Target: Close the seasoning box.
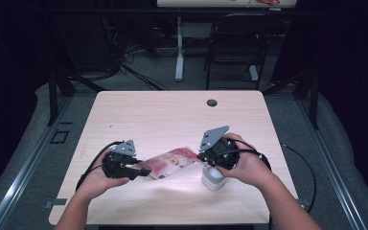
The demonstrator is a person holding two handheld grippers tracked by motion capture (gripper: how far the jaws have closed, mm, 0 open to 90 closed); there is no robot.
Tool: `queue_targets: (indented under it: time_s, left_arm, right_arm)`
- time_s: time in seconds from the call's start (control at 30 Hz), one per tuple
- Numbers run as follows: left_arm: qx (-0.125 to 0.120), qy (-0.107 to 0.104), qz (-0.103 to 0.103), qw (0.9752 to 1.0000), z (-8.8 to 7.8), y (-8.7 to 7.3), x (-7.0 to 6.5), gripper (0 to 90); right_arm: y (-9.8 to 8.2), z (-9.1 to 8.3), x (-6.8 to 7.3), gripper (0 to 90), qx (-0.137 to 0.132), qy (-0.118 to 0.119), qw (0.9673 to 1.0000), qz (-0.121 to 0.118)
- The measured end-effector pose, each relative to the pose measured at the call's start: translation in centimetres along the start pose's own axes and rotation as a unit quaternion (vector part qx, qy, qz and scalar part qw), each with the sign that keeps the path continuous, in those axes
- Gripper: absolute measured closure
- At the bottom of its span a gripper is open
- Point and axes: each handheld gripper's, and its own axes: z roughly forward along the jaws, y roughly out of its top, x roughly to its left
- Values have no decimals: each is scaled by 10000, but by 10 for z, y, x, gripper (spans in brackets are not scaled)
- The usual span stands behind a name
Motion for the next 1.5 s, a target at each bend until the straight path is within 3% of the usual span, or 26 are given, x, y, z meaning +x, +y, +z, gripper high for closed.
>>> queue_targets:
  time_s: [0.73,1.5]
  left_arm:
    - [34,17,-61,10000,9,-6,0,659]
    - [338,289,-191,9988,28,-13,3,572]
  right_arm:
    - [6,0,2,900,-143,-195,9997,62]
    - [16,9,4,900,-101,-221,9997,-54]
